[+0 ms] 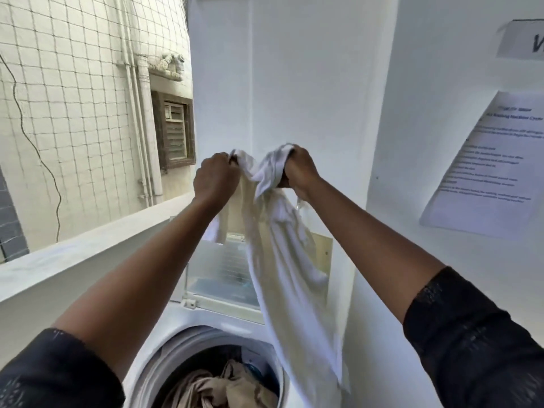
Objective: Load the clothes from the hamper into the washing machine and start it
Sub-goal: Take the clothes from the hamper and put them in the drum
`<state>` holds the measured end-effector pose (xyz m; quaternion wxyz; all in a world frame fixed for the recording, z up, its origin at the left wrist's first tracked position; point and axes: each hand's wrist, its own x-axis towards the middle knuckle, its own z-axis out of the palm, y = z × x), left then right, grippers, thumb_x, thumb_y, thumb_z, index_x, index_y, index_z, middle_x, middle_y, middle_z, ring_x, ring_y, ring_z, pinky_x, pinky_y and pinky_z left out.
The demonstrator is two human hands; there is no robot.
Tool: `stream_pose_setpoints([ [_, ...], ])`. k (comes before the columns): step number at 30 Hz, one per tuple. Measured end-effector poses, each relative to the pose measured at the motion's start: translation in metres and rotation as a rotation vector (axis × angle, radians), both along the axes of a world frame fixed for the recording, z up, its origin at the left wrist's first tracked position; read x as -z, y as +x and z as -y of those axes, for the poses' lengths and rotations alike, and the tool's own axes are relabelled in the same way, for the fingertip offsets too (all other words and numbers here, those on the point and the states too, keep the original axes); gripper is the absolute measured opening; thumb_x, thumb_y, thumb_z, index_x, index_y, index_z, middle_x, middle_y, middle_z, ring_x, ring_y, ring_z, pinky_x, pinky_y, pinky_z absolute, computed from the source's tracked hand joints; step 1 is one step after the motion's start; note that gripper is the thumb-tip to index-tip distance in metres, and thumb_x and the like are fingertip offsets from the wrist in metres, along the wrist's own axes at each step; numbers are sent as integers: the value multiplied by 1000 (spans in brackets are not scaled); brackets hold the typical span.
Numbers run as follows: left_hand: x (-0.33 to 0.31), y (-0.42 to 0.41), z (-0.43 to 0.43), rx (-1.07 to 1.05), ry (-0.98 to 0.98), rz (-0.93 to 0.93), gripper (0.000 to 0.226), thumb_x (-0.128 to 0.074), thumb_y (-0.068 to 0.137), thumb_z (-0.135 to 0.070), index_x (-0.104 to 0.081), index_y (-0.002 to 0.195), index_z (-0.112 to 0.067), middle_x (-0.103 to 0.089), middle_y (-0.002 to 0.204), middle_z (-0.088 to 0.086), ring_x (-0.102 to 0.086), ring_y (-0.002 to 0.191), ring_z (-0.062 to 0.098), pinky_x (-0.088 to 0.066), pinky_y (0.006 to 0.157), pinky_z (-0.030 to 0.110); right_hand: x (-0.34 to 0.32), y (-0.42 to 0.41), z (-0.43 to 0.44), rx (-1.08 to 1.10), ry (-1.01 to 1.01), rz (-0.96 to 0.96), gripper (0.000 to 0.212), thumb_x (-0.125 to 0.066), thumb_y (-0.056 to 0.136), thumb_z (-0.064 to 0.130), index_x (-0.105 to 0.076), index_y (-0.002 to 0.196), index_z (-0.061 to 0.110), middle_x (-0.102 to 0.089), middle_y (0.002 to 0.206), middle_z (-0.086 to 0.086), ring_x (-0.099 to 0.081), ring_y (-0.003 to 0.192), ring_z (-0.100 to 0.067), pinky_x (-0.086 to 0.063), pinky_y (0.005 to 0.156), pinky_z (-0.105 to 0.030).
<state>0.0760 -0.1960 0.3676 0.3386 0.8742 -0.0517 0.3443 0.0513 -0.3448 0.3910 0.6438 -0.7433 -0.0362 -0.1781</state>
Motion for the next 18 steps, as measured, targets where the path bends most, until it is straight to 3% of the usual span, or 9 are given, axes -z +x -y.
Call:
stream_pose_setpoints([
  [2, -3, 8, -15, 12, -7, -3, 41, -30, 97, -27, -60, 105, 0, -61, 112, 26, -57, 102, 42, -33, 72, 35, -13, 14, -18, 4, 121, -7, 27, -41, 94, 11, -63, 106, 0, -67, 105, -24, -67, 89, -36, -57, 71, -43],
  [6, -1, 18, -34, 77, -14, -52, 47, -24, 100, -27, -59, 108, 3, -60, 115, 28, -55, 106, 42, -39, 80, 38, -25, 31, -50, -34, 204, -10, 22, -34, 98, 0, -54, 87, 2, -60, 87, -15, -62, 83, -29, -53, 48, -21],
  [10, 30, 22, -41, 149, 108, -182, 37, -25, 98, -11, -52, 111, 11, -55, 118, 31, -52, 107, 44, -40, 86, 41, -5, 43, -73, 203, 30, -33, 31, -39, 98, 14, -55, 119, -2, -59, 125, -17, -58, 111, -27, -50, 77, -14],
  [13, 75, 29, -48, 277, 157, -365, 37, -29, 97, -7, -53, 114, 14, -55, 121, 30, -52, 111, 42, -42, 94, 43, 39, 50, -80, 272, -26, -153, 36, -40, 97, 21, -58, 117, -4, -60, 123, -21, -58, 114, -32, -49, 95, -34],
  [16, 126, 31, -54, 417, 132, -506, 38, -34, 99, -14, -54, 120, 10, -53, 128, 27, -51, 119, 33, -40, 95, 34, 92, 61, -83, 364, -123, -322, 41, -46, 94, 28, -58, 118, -3, -60, 125, -21, -57, 117, -33, -46, 99, -36],
  [18, 150, 21, -53, 567, 22, -585, 39, -38, 99, -18, -50, 126, 7, -52, 128, 13, -48, 115, 19, -40, 85, 22, 129, 69, -86, 383, -268, -444, 38, -46, 94, 24, -56, 121, -1, -59, 128, -18, -56, 120, -29, -44, 102, -33],
])
